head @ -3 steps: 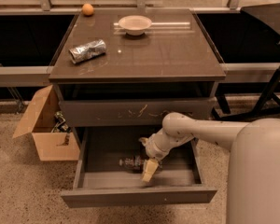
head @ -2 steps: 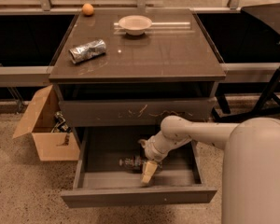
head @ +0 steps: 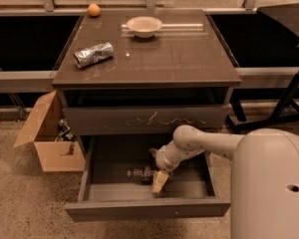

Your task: Pick water bottle from middle drawer and place on counter

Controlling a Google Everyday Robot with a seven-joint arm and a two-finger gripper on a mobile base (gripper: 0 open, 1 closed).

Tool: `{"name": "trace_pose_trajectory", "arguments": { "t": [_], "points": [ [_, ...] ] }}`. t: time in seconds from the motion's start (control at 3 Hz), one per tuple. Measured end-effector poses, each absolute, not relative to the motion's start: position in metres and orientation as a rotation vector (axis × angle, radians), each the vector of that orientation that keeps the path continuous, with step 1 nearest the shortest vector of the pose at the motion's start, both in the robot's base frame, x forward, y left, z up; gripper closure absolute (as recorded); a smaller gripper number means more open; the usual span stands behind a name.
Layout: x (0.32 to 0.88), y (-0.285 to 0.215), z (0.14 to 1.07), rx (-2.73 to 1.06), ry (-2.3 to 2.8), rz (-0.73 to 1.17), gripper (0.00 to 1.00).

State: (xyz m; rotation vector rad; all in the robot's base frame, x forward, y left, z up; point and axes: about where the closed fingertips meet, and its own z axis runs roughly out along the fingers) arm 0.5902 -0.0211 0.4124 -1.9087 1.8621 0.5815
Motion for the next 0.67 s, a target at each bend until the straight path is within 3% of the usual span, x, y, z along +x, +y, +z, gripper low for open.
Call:
{"name": "trace_pose_trajectory", "arguments": {
  "t": [0.33,0.67],
  "points": [
    [0.5996,-0.0204,0.401,-1.909,1.856,0.598,0.0],
    [0.6051,-0.0187,0.3924,-1.917,1.861,0.598,0.16]
  ]
}}
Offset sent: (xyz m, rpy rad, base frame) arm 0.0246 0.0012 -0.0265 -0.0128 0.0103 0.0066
